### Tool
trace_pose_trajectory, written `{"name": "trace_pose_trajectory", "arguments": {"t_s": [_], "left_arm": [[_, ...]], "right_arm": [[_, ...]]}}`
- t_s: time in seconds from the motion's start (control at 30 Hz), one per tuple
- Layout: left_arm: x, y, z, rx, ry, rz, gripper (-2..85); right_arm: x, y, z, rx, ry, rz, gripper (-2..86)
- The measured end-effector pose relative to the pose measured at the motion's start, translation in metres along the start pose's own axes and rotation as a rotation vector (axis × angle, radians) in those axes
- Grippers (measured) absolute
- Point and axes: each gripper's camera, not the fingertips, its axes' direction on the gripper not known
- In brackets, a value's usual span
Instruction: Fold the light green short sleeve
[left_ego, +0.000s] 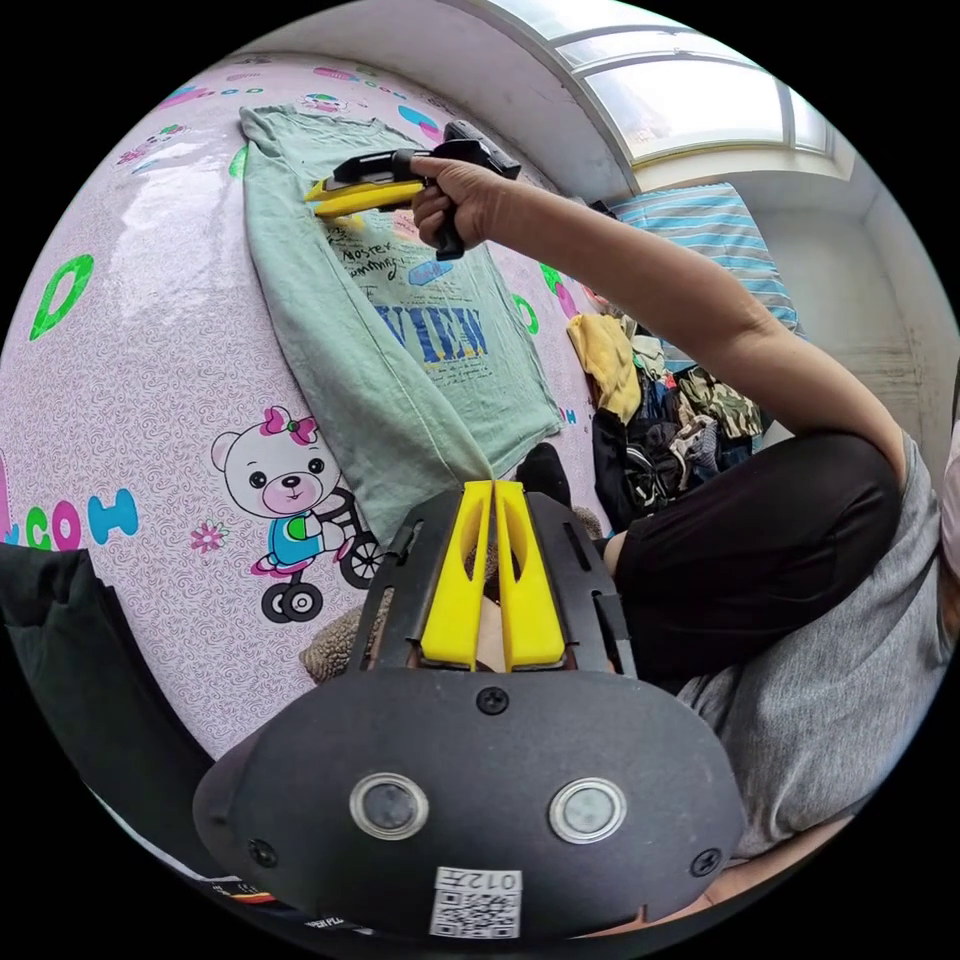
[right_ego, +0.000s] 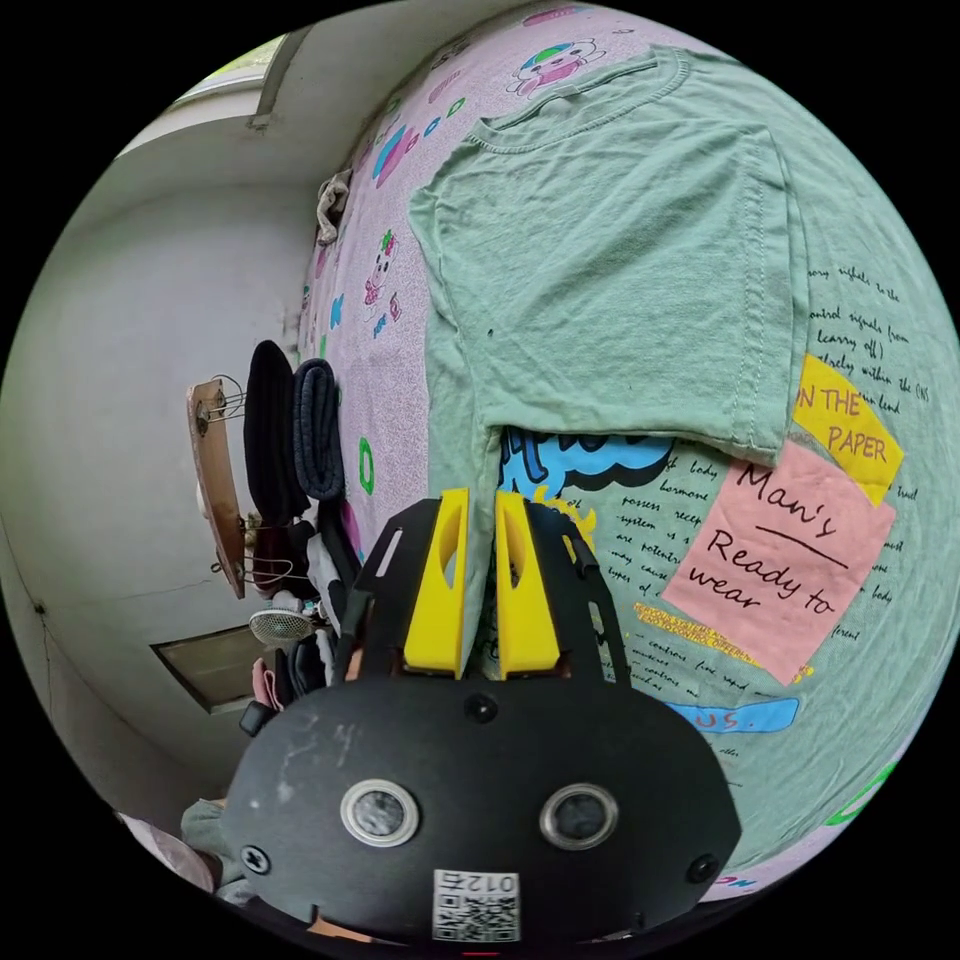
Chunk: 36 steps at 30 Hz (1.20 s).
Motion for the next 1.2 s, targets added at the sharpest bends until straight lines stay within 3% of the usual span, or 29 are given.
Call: {"name": "trace_pose_trajectory", "arguments": {"t_s": [0.57, 0.83, 1.0, 1.2], "left_arm": [[-0.018, -0.037, 0.05, -0.031, 0.017, -0.105, 0.7], [-0.009, -0.062, 0.09, -0.012, 0.209, -0.081, 0.7], [-0.029, -0.048, 0.055, 0.046, 0.07, -0.174, 0.9], [-0.046, -0.042, 0.04, -0.025, -0.144, -0.283, 1.4]], "right_arm": [[-0.006, 0.016, -0.059, 0.028, 0.051, -0.092, 0.2], [-0.011, 0.045, -0.106, 0.056, 0.139, -0.133, 4.4], [-0.001, 0.108, -0.16, 0.028, 0.069, -0.172, 2.5], [0.035, 0.236, -0.173, -0.218, -0.017, -0.149, 1.7]]}}
